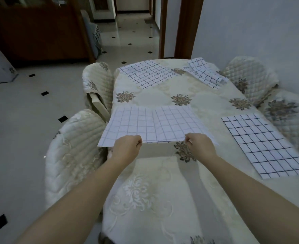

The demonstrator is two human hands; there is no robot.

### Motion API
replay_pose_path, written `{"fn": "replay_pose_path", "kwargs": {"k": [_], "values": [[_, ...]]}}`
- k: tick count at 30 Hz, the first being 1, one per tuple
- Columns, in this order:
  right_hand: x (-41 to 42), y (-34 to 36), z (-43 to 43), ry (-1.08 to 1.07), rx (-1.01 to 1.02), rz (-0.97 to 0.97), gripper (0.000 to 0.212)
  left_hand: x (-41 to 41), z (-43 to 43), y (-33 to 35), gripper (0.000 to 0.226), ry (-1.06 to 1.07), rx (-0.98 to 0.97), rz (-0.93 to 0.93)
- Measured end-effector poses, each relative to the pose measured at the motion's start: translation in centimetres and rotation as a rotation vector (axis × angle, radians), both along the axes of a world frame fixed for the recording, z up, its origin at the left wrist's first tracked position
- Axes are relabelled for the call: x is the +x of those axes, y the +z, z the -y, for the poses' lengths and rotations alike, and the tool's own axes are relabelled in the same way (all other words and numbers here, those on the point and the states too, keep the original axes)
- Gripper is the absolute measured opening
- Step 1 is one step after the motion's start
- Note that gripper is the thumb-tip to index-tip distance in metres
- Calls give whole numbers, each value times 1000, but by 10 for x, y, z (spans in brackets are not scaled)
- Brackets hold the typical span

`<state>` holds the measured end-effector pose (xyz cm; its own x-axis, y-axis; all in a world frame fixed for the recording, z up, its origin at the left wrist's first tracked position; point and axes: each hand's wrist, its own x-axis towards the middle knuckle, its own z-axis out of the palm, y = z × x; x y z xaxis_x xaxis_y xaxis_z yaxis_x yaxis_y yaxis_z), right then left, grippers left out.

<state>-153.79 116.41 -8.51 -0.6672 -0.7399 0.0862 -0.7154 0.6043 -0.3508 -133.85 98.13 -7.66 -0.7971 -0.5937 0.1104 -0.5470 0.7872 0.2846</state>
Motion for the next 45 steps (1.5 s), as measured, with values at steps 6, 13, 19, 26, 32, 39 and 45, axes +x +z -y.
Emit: {"fn": "replay_pose_path", "kwargs": {"k": [6, 13, 19, 26, 32, 39, 45], "values": [[21, -41, -22, -24, 114, 93, 15, 18, -21, -50, 23, -1, 70, 100], [39, -81, -41, -9, 216, 153, 13, 33, -38, -84, 22, -7, 114, 204], [43, -94, -48, 18, 205, 139, 10, 42, -49, -97, 23, -20, 98, 196], [49, -88, -55, 21, 196, 145, 9, 51, -59, -99, 23, -43, 84, 162], [61, -88, -70, 18, 183, 122, 11, 65, -69, -110, 25, -79, 89, 121], [82, -91, -89, -55, 108, 143, 16, 78, -80, -122, 16, -109, 28, 93], [100, -89, -103, -119, 6, 225, 24, 87, -87, -123, 16, -158, -14, 82]]}}
